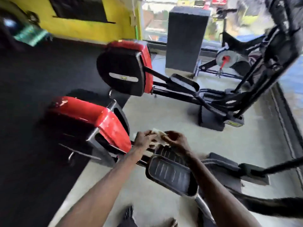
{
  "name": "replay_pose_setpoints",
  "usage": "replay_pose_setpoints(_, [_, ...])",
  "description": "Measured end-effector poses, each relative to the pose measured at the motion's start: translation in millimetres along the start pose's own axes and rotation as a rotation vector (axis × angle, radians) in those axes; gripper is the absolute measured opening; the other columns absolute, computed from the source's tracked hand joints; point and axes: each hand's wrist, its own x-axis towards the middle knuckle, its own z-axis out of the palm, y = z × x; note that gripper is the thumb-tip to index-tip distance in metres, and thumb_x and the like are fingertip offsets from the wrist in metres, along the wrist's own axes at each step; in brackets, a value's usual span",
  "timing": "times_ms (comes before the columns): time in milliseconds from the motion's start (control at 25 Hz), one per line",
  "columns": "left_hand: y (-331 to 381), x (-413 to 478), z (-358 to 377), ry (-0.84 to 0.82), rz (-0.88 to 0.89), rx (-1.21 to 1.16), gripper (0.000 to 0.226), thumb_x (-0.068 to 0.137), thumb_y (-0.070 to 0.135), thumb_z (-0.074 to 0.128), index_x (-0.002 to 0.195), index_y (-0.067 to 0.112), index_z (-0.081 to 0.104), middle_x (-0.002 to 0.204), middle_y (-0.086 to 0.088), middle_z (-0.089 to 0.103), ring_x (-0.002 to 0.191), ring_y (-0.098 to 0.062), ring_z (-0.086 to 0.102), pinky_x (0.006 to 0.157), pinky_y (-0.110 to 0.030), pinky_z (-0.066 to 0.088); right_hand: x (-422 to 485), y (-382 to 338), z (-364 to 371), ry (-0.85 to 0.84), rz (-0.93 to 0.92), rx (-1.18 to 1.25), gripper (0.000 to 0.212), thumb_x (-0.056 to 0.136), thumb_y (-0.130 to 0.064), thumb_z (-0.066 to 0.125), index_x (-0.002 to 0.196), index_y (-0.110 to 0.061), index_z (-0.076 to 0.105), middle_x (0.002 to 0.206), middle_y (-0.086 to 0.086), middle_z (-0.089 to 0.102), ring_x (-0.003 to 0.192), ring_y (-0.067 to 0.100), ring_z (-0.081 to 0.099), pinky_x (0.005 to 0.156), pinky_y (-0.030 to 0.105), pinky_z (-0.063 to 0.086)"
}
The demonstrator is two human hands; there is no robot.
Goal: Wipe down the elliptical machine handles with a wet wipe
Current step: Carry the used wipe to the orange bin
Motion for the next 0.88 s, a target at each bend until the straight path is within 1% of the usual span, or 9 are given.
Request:
replay_pose_setpoints(80, [-11,-13,-68,0.127,0.000,-0.041,0.017,0.094,0.001,0.058,0.086,0.015,0.066,0.074,-0.004,0.061,0.057,-0.009,0.061,0.046,-0.019,0.047,14,-37,59,-0.150,-0.065,-0.016,0.007,0.089,-0.021,0.073,0.085,-0.016,0.076,0.076,0.001,0.070,0.066,0.007,0.058,0.064,0.027,0.046])
replay_pose_setpoints(160, [-24,-28,-137,0.272,-0.012,-0.114,0.014,0.094,0.001,0.059,0.090,0.012,0.066,0.074,-0.004,0.060,0.056,-0.010,0.060,0.046,-0.020,0.046,26,-69,124,-0.275,-0.125,-0.041,0.020,0.090,-0.021,0.073,0.077,-0.006,0.072,0.068,0.004,0.063,0.062,0.011,0.053,0.061,0.031,0.042])
replay_pose_setpoints(240, [-41,-45,-212,0.430,-0.019,-0.174,0.008,0.095,0.007,0.060,0.098,0.010,0.067,0.077,-0.003,0.064,0.062,-0.010,0.062,0.048,-0.022,0.048,32,-105,199,-0.379,-0.205,-0.079,0.033,0.089,-0.031,0.071,0.074,-0.002,0.067,0.064,0.002,0.057,0.061,0.013,0.050,0.060,0.035,0.040])
replay_pose_setpoints(360, [-72,-70,-334,0.620,-0.048,-0.308,0.009,0.099,0.013,0.056,0.096,0.013,0.065,0.079,-0.002,0.067,0.065,-0.011,0.061,0.052,-0.023,0.046,31,-160,317,-0.450,-0.269,-0.129,0.033,0.087,-0.041,0.068,0.078,-0.009,0.068,0.066,0.005,0.066,0.064,0.022,0.062,0.064,0.044,0.050])
replay_pose_setpoints(480, [-105,-92,-438,0.788,-0.094,-0.394,0.016,0.099,0.014,0.053,0.088,0.018,0.064,0.077,-0.001,0.068,0.066,-0.012,0.060,0.056,-0.025,0.047,26,-216,416,-0.497,-0.277,-0.130,0.038,0.084,-0.046,0.066,0.084,-0.009,0.069,0.073,0.013,0.071,0.066,0.021,0.064,0.061,0.035,0.050])
replay_pose_setpoints(560, [-124,-108,-505,0.927,-0.102,-0.429,0.017,0.097,0.015,0.053,0.086,0.019,0.065,0.076,-0.001,0.069,0.065,-0.012,0.061,0.052,-0.023,0.048,25,-254,484,-0.552,-0.269,-0.147,0.030,0.088,-0.041,0.070,0.081,-0.012,0.069,0.071,0.008,0.069,0.067,0.014,0.061,0.060,0.028,0.045])
replay_pose_setpoints(640, [-138,-117,-562,1.047,-0.104,-0.409,0.015,0.097,0.019,0.055,0.086,0.019,0.066,0.078,-0.001,0.070,0.065,-0.010,0.062,0.050,-0.022,0.048,28,-291,548,-0.585,-0.284,-0.161,0.018,0.089,-0.033,0.070,0.081,-0.017,0.070,0.071,-0.002,0.067,0.071,0.013,0.062,0.061,0.027,0.046])
replay_pose_setpoints(760, [-150,-120,-633,1.161,-0.100,-0.441,0.012,0.097,0.017,0.057,0.089,0.019,0.066,0.077,0.001,0.069,0.065,-0.009,0.061,0.051,-0.022,0.048,42,-335,637,-0.613,-0.331,-0.176,0.019,0.088,-0.031,0.070,0.085,-0.012,0.072,0.078,0.007,0.073,0.078,0.025,0.070,0.066,0.032,0.050])
replay_pose_setpoints(880, [-156,-106,-711,1.232,-0.113,-0.505,0.014,0.096,0.014,0.054,0.095,0.017,0.067,0.079,-0.002,0.070,0.067,-0.012,0.062,0.053,-0.023,0.048,71,-379,718,-0.672,-0.348,-0.159,0.013,0.088,-0.030,0.069,0.088,-0.017,0.073,0.079,0.004,0.072,0.078,0.026,0.071,0.064,0.027,0.047])
